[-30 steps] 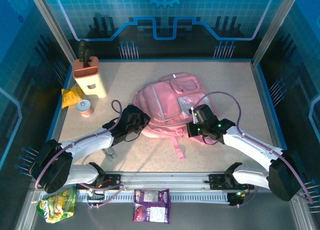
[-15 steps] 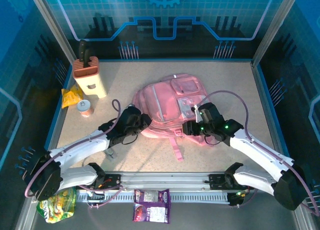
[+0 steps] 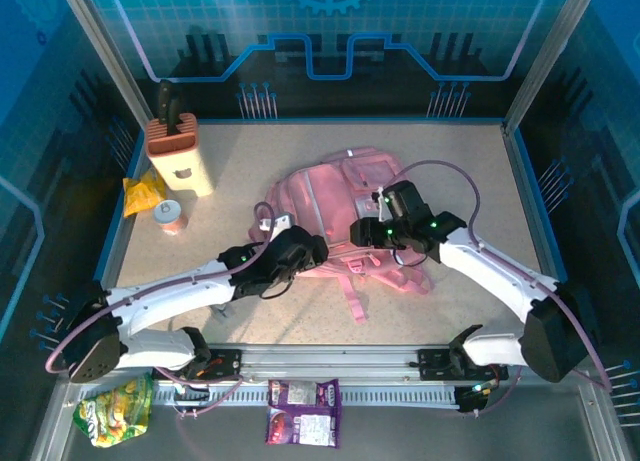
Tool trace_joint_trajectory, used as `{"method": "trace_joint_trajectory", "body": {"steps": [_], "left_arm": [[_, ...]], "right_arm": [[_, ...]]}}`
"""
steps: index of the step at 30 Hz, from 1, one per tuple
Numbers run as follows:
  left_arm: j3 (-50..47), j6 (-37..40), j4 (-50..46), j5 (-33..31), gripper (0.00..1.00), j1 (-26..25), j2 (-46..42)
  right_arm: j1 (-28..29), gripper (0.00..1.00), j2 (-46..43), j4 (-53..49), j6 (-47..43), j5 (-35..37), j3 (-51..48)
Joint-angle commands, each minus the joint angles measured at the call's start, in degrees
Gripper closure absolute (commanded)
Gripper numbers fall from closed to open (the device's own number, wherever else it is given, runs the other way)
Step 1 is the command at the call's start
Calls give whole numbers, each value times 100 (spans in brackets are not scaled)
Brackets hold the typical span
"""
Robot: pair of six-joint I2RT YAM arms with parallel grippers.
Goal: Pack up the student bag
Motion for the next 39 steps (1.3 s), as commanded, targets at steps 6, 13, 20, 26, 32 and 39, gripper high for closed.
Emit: {"method": "trace_joint_trajectory", "body": {"steps": [6,13,20,26,32,39], "left_arm": [[267,499,-306,-528,5,-65,153],[170,787,-226,-513,1,-51,89],[344,916,-426,-585,1,-51,236],[731,892,-825,-621,1,-51,566],[680,536,-663,-760,1,-151,595],[921,304,-718,-1144,1,-453,878]], "right_arm": [[-57,40,805,581,527,-244,213],[-30,50,1235,852,657,-173,349],[-33,67,1312,1152,796,-147,351],[-41,91,1088,1467,1155,-286,176],[-57,100,638,1915,1771,-432,-83],[-47,100,262,2259,2278,-674,-197]]}}
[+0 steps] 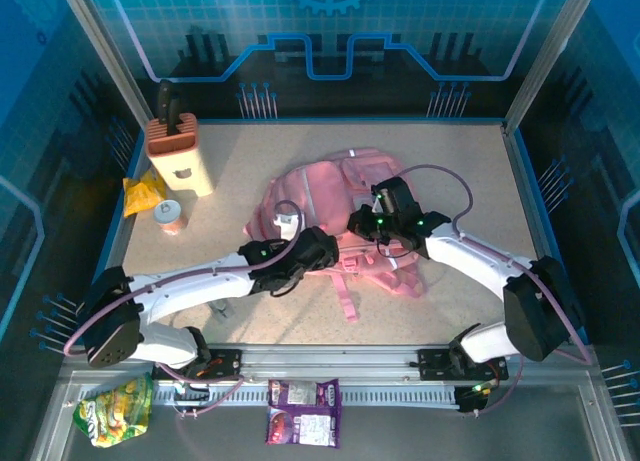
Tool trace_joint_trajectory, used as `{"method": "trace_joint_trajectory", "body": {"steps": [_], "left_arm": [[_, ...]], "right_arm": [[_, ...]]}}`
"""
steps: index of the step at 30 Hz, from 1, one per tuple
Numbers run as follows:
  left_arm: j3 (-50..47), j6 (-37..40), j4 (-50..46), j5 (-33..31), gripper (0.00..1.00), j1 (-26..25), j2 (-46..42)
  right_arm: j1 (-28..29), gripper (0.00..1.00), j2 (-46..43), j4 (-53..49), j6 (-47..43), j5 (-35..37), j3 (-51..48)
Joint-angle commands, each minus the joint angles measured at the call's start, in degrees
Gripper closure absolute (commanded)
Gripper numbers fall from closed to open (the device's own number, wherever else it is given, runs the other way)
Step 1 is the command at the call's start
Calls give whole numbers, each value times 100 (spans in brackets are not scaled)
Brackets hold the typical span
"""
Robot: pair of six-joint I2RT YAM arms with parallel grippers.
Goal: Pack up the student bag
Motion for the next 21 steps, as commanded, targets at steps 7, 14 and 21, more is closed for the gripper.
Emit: {"method": "trace_joint_trajectory", "body": {"steps": [7,14,21], "left_arm": [[645,-398,-86,-519,1,-170,683],[980,-685,-450,-953,1,-158,1081],[1442,-838,-920,-1044,1,-1,1594]], "right_arm": [[-12,100,-439,755,492,-473,26],[-17,100,-468,894,615,-530,-27],[-6,100,-427,1086,729,-578,-27]]}}
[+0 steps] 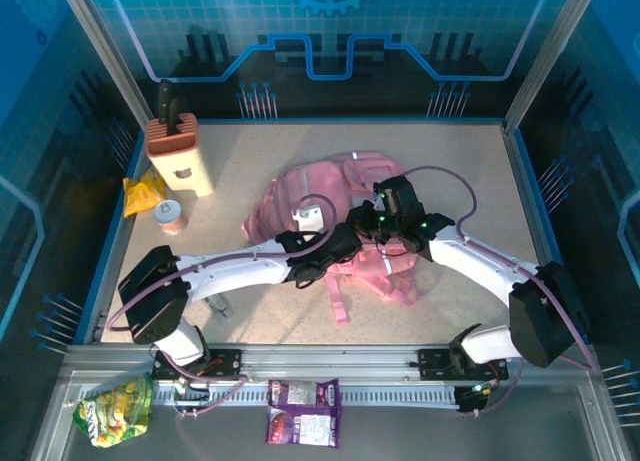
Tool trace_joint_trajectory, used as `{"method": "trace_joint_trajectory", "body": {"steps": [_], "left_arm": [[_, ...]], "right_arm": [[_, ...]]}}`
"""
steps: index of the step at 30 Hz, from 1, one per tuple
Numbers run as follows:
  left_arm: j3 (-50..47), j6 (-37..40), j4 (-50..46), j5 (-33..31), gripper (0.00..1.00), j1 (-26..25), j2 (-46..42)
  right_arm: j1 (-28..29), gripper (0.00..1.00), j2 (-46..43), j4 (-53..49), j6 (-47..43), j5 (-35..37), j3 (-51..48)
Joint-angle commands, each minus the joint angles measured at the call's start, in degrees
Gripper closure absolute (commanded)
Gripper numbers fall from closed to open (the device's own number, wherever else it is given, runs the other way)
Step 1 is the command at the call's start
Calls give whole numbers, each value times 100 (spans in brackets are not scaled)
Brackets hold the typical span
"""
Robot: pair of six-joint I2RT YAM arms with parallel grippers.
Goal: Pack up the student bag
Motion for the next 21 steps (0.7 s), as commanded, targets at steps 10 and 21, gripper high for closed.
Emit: {"method": "trace_joint_trajectory", "body": {"steps": [10,21], "left_arm": [[59,-318,-737,-521,17,116,-39],[125,275,-682,-438,45,151,-283]], "right_arm": [[-32,100,-192,868,82,-388,54],[-28,100,-91,999,129,-449,-108]]}}
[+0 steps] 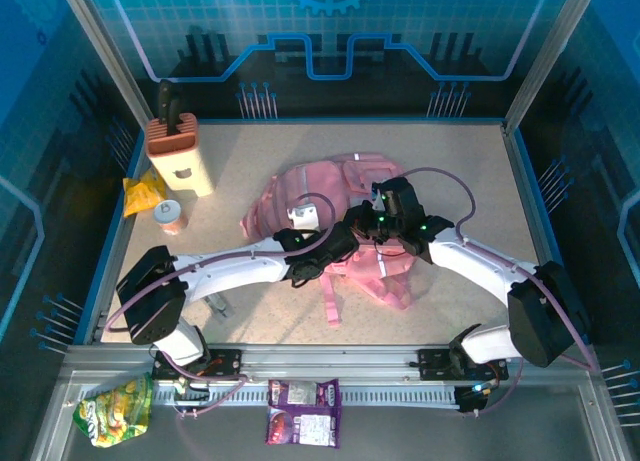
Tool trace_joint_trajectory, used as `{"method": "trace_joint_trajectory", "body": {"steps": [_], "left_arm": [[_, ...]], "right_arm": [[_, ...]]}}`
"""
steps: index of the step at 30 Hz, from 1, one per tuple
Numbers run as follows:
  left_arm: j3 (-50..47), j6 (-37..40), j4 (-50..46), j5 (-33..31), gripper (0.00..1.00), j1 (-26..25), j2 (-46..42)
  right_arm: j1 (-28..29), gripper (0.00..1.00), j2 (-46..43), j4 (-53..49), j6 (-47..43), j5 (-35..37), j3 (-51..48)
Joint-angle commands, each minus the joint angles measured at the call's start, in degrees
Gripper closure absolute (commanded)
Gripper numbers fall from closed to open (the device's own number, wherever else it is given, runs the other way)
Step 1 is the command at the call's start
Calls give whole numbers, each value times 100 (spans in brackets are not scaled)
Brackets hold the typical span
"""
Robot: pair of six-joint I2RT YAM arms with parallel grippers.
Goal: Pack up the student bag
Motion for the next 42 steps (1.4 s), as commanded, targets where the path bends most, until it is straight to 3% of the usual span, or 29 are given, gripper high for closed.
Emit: {"method": "trace_joint_trajectory", "body": {"steps": [1,13,25,32,39,42], "left_arm": [[154,199,-261,-211,47,91,-161],[200,471,144,171,73,205,-44],[-512,971,935,704,100,355,-646],[-905,2303,1311,1578,100,462,-1122],[-1145,3601,1003,2349,100,1082,-1380],[-1041,4032,812,2295,100,1115,-1411]], "right_arm": [[-27,100,-110,556,-3,-222,46],[-17,100,-119,552,-20,-204,59],[-69,100,-166,418,-158,-142,7],[-219,100,-323,170,-518,-182,0],[-547,100,-436,-361,-931,-477,150],[-738,100,-424,-481,-1124,-647,147]]}}
